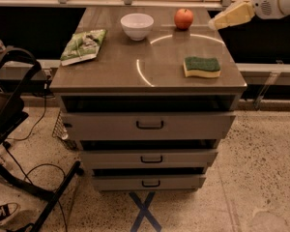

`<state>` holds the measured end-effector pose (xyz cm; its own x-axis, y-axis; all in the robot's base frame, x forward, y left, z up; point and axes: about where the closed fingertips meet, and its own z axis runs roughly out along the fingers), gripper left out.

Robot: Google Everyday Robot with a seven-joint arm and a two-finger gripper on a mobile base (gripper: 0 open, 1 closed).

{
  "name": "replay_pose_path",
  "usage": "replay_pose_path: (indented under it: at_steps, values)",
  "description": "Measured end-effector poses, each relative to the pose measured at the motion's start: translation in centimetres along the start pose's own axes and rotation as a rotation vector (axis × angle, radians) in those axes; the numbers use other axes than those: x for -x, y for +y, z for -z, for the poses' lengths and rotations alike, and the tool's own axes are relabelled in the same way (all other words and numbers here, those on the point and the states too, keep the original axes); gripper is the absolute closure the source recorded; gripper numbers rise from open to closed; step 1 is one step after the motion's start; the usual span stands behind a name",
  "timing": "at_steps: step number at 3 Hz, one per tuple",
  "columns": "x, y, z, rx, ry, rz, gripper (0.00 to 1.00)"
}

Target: Move apple near green jalapeno chip bag

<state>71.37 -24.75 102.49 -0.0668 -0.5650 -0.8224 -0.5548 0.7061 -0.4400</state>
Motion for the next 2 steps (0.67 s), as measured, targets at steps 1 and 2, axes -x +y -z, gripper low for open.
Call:
replay_pose_path:
  at_steps: [1,2]
  values:
    - [-1.1,-2.1,-5.1,-0.013,-0.06,-0.098,0.0]
    - [-3.5,-4.8,-13.3,-0.079,-0.014,-0.146,0.0]
